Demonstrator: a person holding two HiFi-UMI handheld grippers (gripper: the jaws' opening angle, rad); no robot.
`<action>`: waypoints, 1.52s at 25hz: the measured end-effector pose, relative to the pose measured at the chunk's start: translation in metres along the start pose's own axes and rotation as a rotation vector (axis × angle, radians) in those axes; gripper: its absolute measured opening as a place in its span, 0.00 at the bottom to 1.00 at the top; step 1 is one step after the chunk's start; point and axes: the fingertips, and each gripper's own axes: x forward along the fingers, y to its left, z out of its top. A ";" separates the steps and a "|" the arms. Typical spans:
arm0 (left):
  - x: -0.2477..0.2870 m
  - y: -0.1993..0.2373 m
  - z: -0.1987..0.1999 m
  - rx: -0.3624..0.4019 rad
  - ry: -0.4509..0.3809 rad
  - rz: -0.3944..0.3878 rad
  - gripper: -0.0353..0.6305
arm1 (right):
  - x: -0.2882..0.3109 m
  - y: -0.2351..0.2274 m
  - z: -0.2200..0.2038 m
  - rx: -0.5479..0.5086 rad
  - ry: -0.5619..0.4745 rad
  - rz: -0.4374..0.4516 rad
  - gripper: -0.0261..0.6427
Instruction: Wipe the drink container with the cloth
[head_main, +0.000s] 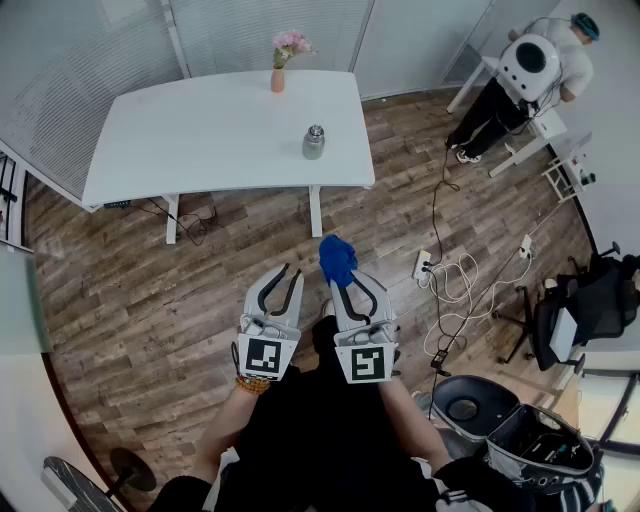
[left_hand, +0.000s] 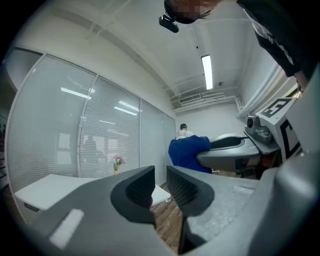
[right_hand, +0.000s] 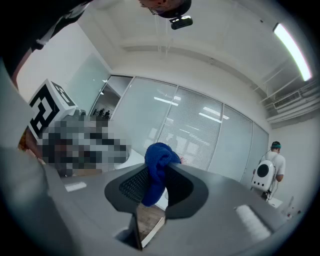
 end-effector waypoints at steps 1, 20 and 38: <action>0.013 -0.004 0.000 0.004 0.004 0.001 0.30 | 0.004 -0.012 -0.005 0.002 -0.009 0.005 0.19; 0.199 -0.001 -0.023 -0.044 0.065 0.146 0.24 | 0.115 -0.190 -0.086 0.224 -0.058 0.200 0.20; 0.319 0.142 -0.127 -0.113 0.192 0.055 0.20 | 0.283 -0.195 -0.174 0.878 0.269 0.440 0.20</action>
